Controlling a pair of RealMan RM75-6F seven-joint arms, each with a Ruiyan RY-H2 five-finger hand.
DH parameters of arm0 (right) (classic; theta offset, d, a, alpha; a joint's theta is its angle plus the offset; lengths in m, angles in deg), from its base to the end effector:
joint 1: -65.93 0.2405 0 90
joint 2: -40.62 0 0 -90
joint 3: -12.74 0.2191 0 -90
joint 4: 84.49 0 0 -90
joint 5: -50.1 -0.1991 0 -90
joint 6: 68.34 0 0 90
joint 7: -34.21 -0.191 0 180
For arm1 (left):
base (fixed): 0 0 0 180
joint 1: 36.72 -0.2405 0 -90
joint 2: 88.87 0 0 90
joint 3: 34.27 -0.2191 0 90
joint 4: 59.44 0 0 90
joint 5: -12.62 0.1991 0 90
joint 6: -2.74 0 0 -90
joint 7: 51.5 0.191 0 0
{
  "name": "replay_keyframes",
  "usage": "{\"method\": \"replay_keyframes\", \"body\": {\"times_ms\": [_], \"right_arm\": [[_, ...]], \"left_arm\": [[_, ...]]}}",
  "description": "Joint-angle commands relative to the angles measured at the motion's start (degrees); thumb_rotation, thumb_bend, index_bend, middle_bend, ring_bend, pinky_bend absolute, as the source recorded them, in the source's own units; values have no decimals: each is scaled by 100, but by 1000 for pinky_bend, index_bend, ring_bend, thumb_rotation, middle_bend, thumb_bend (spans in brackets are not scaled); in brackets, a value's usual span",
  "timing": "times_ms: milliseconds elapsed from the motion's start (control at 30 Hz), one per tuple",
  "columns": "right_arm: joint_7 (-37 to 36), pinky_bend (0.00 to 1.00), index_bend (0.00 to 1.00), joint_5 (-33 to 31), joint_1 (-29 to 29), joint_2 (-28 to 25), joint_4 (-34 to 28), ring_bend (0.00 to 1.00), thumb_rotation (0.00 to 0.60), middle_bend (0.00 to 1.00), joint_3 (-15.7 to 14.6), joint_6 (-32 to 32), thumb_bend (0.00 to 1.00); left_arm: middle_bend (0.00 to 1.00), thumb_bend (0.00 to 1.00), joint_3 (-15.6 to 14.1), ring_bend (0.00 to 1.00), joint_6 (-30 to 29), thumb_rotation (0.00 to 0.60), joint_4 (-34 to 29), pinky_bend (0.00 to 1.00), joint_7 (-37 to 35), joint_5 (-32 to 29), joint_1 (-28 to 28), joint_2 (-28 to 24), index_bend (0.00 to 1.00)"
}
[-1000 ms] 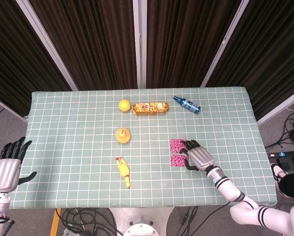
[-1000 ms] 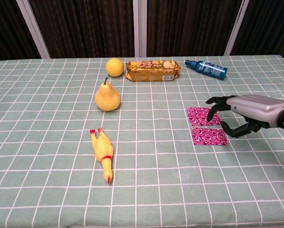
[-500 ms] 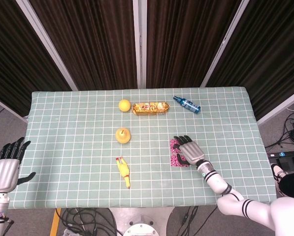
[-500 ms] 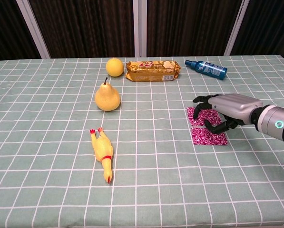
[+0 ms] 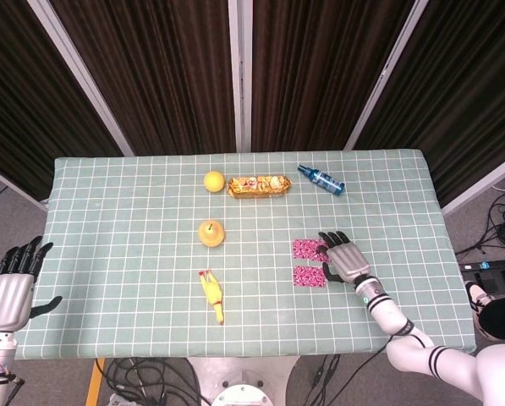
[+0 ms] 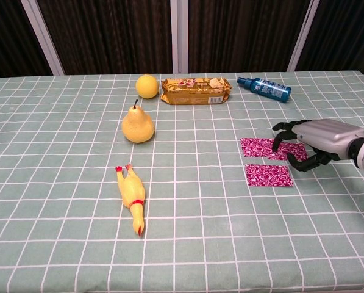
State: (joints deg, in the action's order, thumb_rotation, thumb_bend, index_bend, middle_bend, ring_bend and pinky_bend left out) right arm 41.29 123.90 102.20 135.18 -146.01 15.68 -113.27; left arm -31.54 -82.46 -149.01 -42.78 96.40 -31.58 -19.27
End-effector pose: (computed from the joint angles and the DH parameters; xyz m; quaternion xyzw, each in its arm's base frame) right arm -0.2287 -0.3458 -0.0603 0.7794 -0.3981 0.2391 0.4206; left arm -0.2788 0.2251 0.1319 -0.6038 -0.3649 -0.3514 0.6154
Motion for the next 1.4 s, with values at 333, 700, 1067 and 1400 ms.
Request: {"method": "replay_keyframes", "body": {"times_ms": [333,700,1067,1400], "right_arm": [[-53,0,280,54,-134,-399,-211,0,370,13,-19,-153,595],[125,0,318,-315,164,35,-123,0,600,41,462,-131,124],[394,0,330,-894,461,590,372,0,600,45,722,283,103],[584,0,337,-1190,562,739,502,0,600,46,788,409,103]], "left_arm": [[156,0,-3,126,-8,600,-24,137,25,20,1,10,159],[156,0,-6,126,-10,600,-87,137,90,31,5,-19,159],[156,0,-15,126,29,600,-67,137,71,-32,-12,-8,159],[156,0,-9,126,78,600,14,137,-6,-54,5,14,159]]}}
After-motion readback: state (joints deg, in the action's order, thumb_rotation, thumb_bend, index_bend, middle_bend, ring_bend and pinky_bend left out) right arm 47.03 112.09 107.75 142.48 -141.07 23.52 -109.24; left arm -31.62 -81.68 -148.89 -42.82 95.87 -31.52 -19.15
